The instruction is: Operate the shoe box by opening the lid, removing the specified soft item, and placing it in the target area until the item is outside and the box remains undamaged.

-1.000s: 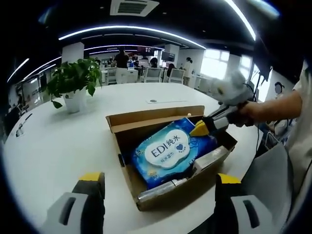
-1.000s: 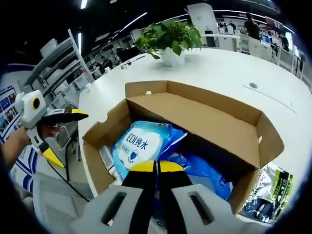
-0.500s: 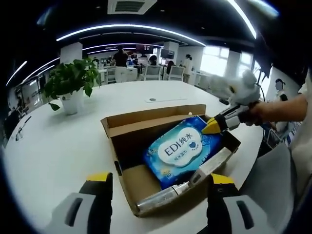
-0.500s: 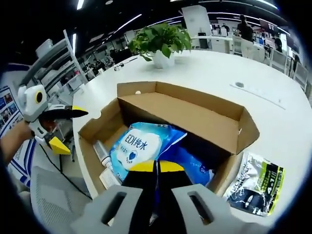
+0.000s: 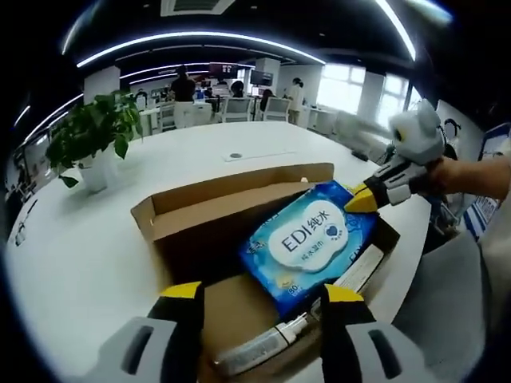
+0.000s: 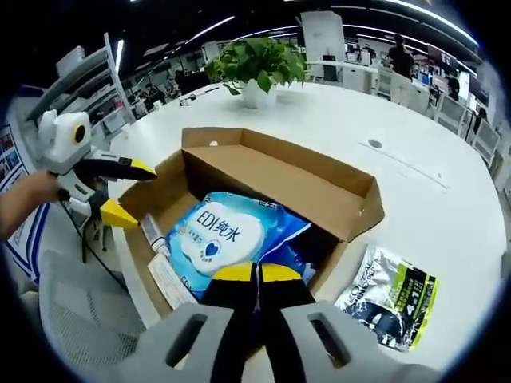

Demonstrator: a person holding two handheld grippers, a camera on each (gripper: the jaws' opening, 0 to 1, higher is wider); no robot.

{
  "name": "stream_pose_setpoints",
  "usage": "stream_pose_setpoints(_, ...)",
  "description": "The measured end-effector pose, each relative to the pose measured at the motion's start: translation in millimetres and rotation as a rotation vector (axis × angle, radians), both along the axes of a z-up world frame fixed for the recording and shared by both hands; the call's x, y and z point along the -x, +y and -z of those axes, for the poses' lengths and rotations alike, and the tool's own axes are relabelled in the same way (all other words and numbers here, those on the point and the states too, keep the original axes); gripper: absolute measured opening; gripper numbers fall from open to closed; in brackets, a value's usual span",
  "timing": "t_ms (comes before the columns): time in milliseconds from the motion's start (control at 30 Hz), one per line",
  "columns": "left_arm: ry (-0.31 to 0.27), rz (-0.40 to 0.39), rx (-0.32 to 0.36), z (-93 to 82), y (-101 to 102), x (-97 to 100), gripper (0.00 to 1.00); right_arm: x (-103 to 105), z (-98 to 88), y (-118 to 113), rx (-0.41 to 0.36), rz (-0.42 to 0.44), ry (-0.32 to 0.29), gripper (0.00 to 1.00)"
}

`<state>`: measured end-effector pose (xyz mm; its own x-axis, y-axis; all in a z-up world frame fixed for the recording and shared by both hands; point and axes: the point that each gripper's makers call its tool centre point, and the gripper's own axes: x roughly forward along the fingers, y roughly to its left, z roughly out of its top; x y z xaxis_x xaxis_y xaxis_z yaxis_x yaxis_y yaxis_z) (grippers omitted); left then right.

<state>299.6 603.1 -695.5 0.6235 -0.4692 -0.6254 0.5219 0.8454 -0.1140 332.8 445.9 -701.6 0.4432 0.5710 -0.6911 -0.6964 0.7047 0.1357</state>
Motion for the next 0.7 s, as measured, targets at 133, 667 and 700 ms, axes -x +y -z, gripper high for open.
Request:
stream_pose_setpoints(133,0.032,0.011,0.021,7.2,-8.6,-7.2,0.54,0.1,-0.5,-5.7,0.021,-0.004,-0.015,0.0)
stream_pose_setpoints(667,0.234,0.034,0.111,43.6,-45.0,-7.5,0.31,1.0,-0.9,-21.6,0.079,-0.016,-0.066,0.0)
stream_pose_setpoints(700,0.247,0.021,0.137,43.7,-47.0,-8.0,0.3,1.4,-1.4,-21.7,0.082,-0.018,-0.071,0.0)
